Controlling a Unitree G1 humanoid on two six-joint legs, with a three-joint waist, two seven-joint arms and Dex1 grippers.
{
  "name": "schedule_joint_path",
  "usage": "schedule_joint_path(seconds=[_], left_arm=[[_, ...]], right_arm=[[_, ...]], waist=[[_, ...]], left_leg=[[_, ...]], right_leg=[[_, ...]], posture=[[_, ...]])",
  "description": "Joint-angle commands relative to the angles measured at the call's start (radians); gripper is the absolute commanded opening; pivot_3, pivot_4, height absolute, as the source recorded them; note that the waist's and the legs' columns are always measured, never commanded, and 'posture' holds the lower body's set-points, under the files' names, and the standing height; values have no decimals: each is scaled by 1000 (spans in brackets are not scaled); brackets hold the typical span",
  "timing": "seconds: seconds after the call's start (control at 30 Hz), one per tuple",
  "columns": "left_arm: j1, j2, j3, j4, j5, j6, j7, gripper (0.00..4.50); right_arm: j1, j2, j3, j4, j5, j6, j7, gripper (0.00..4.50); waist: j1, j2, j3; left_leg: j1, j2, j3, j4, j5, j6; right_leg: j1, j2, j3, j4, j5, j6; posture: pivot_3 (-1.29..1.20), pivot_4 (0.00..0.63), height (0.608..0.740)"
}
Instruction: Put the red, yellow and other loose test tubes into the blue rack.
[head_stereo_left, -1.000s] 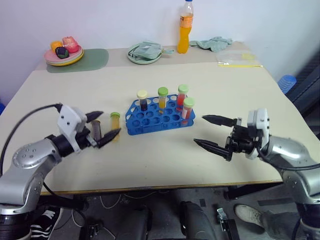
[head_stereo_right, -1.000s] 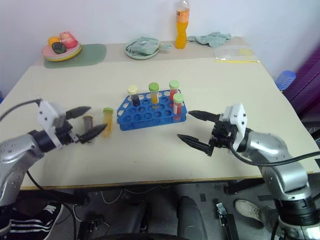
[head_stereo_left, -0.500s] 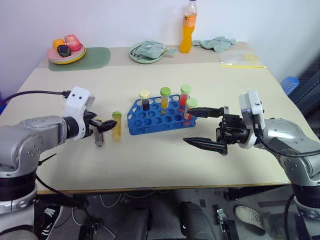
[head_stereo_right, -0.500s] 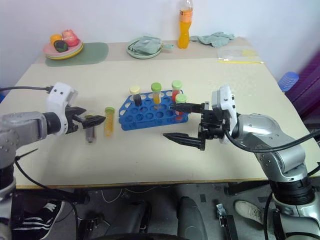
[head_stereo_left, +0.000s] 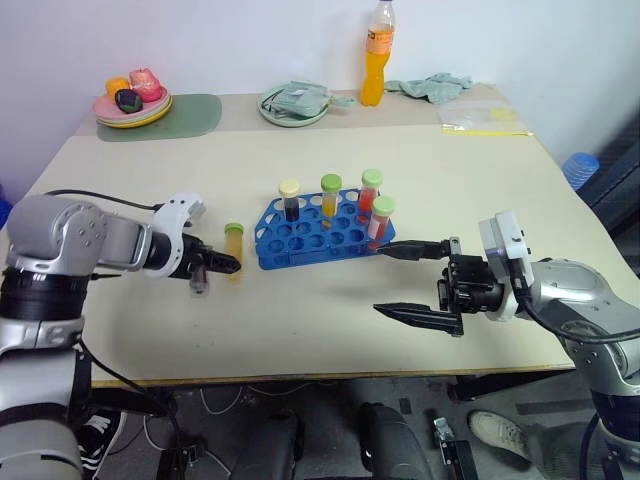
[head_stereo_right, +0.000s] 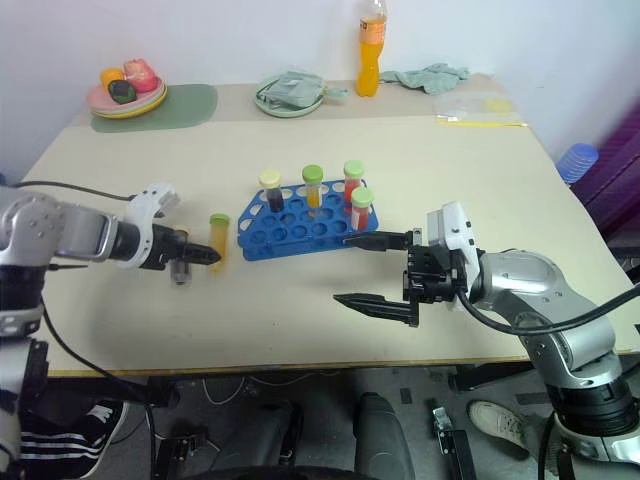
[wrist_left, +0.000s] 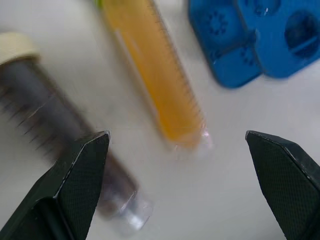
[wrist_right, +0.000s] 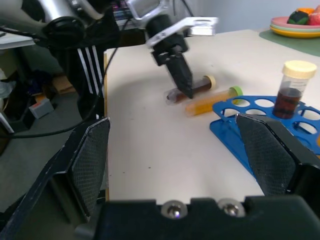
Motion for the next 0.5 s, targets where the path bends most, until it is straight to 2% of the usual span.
schedule_joint_path(seconds=[0.03,0.3,0.5], left_arm=[[-68,9,-52,90,8,8,-24,4500],[-220,17,-261,279,-9,8,-126,4500],[-300,-42,-349,414,57,8,-189,4500]], right_arm=[[-14,4,-19,-36,4,-9,-15,4403],[-28,3,-5,-24,-5,-5,-22,4403],[-55,18,7,-46,8,20,-54,4403]], waist=[[-4,0,0],[-13,-1,0],[-13,-1,0]], left_leg=[[0,0,1,0,0,0],[0,0,0,0,0,-1],[-1,0,0,0,0,-1]], right_leg=[[0,0,1,0,0,0],[-1,0,0,1,0,0],[-1,0,0,1,0,0]], posture=[[0,150,740],[0,150,740],[0,150,740]])
